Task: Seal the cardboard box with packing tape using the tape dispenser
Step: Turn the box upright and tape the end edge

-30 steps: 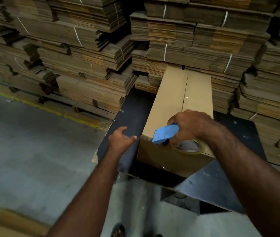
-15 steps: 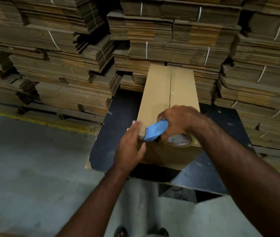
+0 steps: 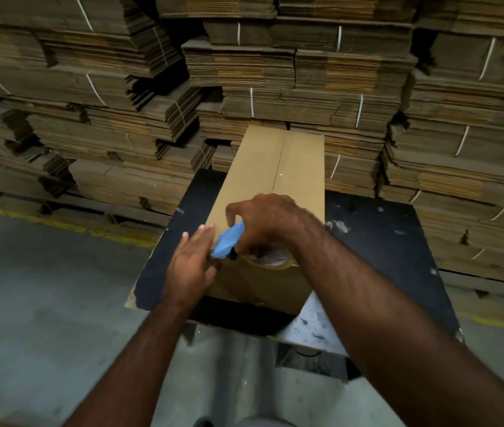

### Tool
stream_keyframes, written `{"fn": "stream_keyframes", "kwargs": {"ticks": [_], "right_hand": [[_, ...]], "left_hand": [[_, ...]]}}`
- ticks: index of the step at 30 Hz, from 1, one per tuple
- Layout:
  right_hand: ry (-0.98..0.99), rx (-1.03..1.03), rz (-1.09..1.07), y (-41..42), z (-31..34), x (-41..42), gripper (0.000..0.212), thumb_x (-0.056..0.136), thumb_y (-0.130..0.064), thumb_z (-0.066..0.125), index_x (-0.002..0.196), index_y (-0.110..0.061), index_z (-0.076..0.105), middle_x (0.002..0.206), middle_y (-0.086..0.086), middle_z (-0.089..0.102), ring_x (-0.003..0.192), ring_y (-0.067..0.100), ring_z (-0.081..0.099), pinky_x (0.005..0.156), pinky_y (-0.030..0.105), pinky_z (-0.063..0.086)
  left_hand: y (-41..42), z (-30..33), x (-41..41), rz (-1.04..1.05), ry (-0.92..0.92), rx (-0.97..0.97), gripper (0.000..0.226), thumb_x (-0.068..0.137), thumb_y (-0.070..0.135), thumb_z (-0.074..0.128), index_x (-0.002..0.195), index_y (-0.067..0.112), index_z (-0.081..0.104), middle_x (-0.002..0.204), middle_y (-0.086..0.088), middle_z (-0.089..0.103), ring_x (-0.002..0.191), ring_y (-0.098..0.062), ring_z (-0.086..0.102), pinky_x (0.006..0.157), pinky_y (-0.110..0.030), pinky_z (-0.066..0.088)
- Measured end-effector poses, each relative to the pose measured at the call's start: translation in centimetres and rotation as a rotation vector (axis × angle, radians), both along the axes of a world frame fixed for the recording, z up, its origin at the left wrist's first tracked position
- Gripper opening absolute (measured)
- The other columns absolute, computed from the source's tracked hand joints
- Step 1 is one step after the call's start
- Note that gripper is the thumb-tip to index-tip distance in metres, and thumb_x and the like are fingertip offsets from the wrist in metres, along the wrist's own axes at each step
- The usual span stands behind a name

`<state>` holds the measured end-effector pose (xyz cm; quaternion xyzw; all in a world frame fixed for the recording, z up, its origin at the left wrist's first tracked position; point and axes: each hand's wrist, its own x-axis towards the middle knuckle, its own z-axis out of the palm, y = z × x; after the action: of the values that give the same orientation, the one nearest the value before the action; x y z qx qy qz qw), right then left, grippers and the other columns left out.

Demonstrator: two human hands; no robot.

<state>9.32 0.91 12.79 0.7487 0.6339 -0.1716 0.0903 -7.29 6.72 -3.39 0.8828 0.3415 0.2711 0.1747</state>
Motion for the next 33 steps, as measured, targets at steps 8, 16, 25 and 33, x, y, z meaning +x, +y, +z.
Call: {"fn": "stream_keyframes", "kwargs": {"ticks": [8,16,25,33], "right_hand": [[0.061,0.079,0.11,-0.6,-0.3,1.6,0.051,0.07,-0.046,0.075,0.117,-0.028,0.062,0.103,-0.002,0.063,0.092,0.019,0.058,0.084,0.042,0.054],[0.13,0.121,0.107,-2.5,-0.2,7.7,0.06,0.07,-0.05,0.075,0.124,-0.027,0.065,0.115,-0.001,0.066,0.098,0.017,0.059,0.087,0.042,0.054],[0.032,0.046,0.091,-2.5,-0.2,10.4,0.063,0.068,-0.055,0.074,0.126,-0.034,0.063,0.122,-0.007,0.063,0.104,0.017,0.057,0.09,0.044,0.051],[-0.046,0.01,0.073,-0.5,0.0,8.6,0.066,0.068,-0.057,0.072,0.127,-0.029,0.061,0.121,-0.002,0.062,0.106,0.021,0.056,0.091,0.045,0.048]], "left_hand": [[-3.3,1.7,1.0,0.226,0.051,-0.098,0.066,0.082,0.023,0.08,0.141,0.019,0.052,0.145,-0.004,0.054,0.138,-0.036,0.042,0.102,-0.051,0.044],[0.0,3.5,4.9,0.25,0.285,-0.088,0.053,0.093,0.019,0.062,0.143,0.027,0.045,0.135,-0.02,0.058,0.136,-0.045,0.041,0.092,-0.058,0.05],[0.0,3.0,6.3,0.161,0.397,0.017,0.063,0.092,0.034,0.065,0.147,0.02,0.037,0.155,-0.01,0.039,0.146,-0.033,0.027,0.116,-0.051,0.03],[1.2,1.8,6.3,0.143,0.489,0.148,0.079,0.092,0.041,0.062,0.156,0.02,0.02,0.163,-0.001,0.021,0.151,-0.019,0.017,0.123,-0.048,0.013]]}}
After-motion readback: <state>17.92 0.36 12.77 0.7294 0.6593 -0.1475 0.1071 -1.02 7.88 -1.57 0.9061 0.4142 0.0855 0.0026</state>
